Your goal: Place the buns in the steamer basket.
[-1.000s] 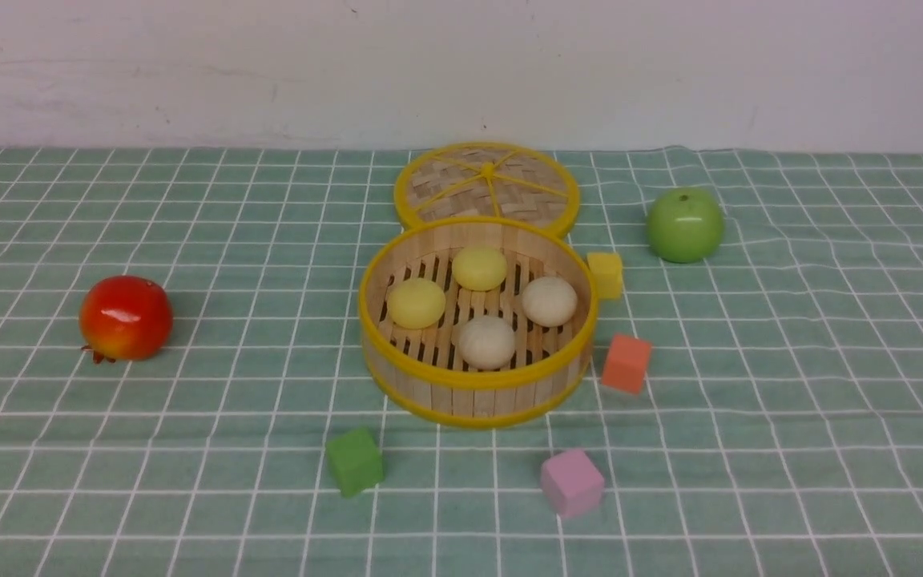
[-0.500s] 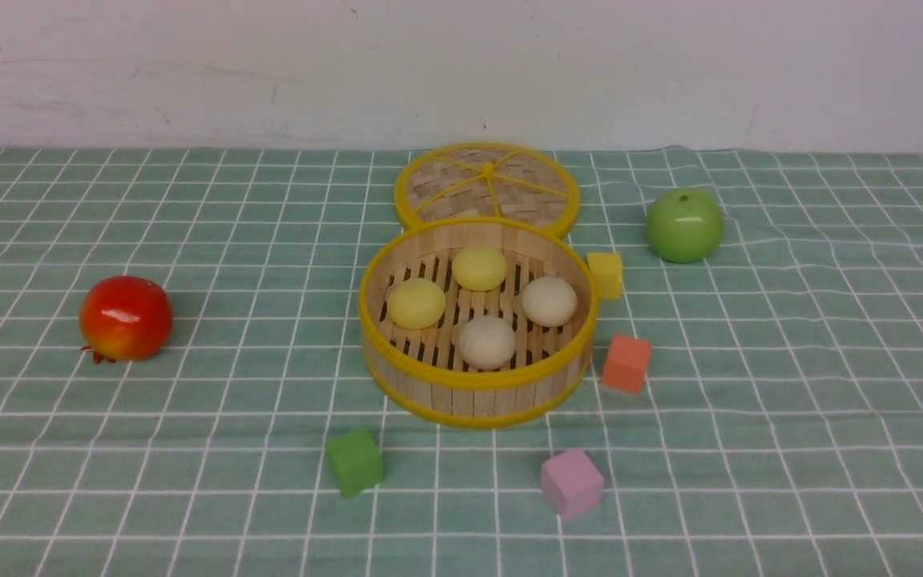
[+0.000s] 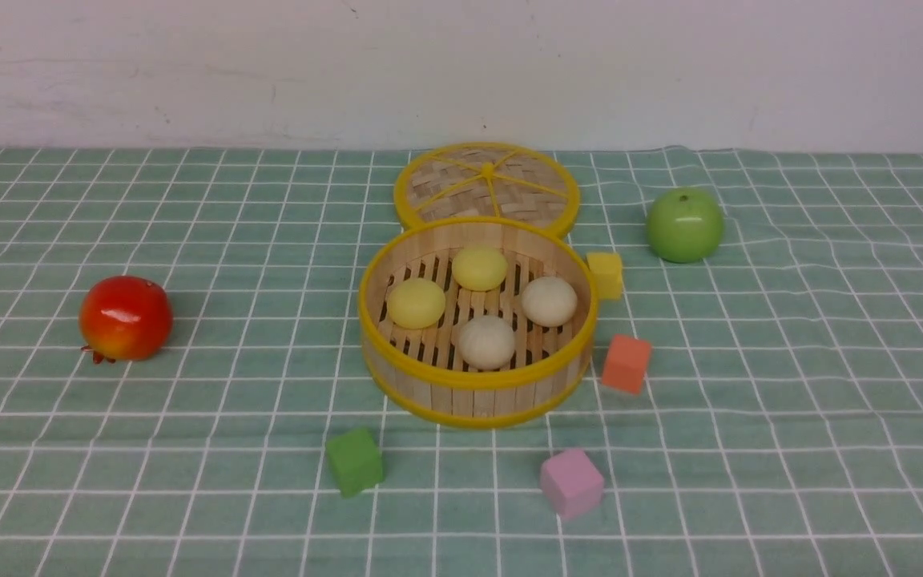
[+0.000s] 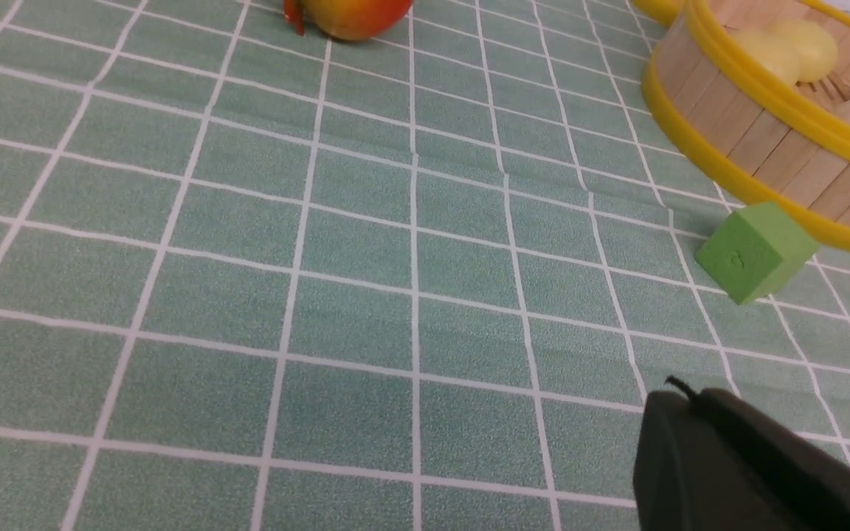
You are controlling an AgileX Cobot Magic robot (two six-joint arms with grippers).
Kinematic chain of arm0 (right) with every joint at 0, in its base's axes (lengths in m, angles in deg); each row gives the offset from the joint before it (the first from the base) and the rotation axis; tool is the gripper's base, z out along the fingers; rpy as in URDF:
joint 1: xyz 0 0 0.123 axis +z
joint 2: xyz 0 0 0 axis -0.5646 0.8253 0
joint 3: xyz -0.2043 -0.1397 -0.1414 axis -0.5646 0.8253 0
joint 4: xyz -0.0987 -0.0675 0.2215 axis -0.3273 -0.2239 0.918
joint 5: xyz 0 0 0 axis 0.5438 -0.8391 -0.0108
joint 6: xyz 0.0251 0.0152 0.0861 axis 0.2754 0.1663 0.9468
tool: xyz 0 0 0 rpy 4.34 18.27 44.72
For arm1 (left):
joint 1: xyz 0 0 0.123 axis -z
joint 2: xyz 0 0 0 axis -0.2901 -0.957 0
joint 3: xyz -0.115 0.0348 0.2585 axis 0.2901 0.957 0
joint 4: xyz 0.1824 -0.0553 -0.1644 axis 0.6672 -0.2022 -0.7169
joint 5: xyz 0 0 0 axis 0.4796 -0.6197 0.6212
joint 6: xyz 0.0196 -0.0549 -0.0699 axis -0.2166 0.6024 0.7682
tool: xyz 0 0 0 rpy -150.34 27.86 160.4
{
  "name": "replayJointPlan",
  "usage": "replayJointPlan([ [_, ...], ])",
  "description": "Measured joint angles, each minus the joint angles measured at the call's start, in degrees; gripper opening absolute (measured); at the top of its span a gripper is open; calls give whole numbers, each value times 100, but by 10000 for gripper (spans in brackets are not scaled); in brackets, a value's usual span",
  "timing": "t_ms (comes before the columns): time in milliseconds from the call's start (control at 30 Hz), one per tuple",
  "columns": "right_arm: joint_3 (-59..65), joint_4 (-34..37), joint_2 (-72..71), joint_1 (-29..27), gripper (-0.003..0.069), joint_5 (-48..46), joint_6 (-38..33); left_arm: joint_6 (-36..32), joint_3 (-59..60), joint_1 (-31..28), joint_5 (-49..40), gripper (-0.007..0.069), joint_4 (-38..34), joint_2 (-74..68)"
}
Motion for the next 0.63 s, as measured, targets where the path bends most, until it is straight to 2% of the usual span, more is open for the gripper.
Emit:
replayJointPlan([
  [633, 0, 0, 0, 0, 84, 0, 0, 4, 0, 0, 6, -9, 0, 0],
])
